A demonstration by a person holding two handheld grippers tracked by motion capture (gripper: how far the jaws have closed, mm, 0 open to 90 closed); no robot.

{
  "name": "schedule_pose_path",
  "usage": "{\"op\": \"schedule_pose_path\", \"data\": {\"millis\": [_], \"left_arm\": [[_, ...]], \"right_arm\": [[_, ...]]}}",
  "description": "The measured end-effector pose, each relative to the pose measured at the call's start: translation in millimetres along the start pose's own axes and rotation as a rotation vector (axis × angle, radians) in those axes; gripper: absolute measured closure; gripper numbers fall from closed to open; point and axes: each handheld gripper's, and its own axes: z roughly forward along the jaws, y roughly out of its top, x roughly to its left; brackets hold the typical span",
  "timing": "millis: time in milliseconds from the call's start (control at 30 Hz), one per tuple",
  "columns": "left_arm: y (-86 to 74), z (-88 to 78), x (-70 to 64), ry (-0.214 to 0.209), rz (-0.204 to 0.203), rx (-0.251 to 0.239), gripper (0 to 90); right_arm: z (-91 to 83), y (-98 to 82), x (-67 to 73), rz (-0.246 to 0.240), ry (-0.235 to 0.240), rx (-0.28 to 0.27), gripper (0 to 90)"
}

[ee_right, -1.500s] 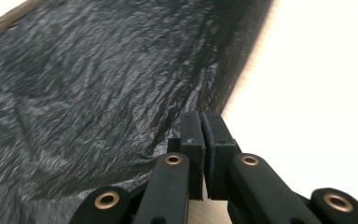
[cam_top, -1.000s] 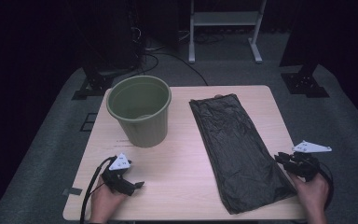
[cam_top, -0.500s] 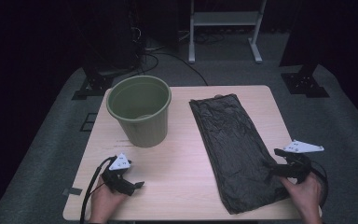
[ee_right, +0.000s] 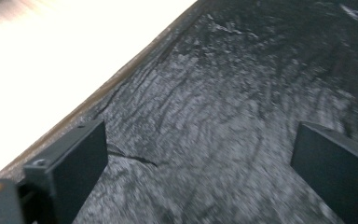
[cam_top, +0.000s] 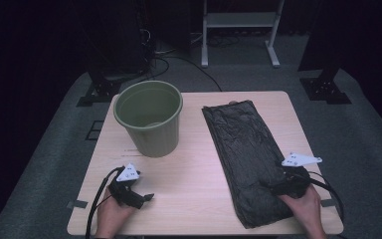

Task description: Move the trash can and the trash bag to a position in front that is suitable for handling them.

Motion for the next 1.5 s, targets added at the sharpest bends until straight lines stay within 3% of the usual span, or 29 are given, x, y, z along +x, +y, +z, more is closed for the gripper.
{"op": "schedule_pose_path", "data": {"millis": [167,267,333,500,633,900,1133,1500], "left_arm": [[0.4,0.3,-0.2,0.003,-0.002,0.0,0.0],[0.7,0.7,-0.4,0.004,-0.003,0.0,0.0],[0.7,0.7,-0.4,0.004,-0.003,0.0,0.0],[0.8,0.9,-0.4,0.003,-0.003,-0.001,0.0],[1.0,0.9,-0.3,0.009,-0.007,0.001,0.0],[2.5,2.5,1.0,0.029,-0.03,-0.001,0.0],[3.5,1.7,0.8,0.021,-0.03,-0.001,0.0],[14.9,-13.0,-1.7,0.003,-0.061,-0.039,0.0]], "right_arm": [[18.1,6.1,8.6,-0.025,0.022,0.012,1.7],[28.9,7.4,7.4,-0.01,0.059,0.0,1.7],[31.1,7.3,6.8,-0.011,0.057,0.003,1.7],[45.9,4.1,3.7,-0.042,-0.017,0.04,1.9],[54.2,1.0,2.0,-0.057,-0.039,0.074,1.6],[58.0,-1.1,2.9,-0.078,-0.056,0.106,1.8],[60.4,-0.5,0.5,-0.068,-0.004,0.137,0.9],[60.5,-0.5,0.5,-0.068,-0.004,0.138,0.9]]}}
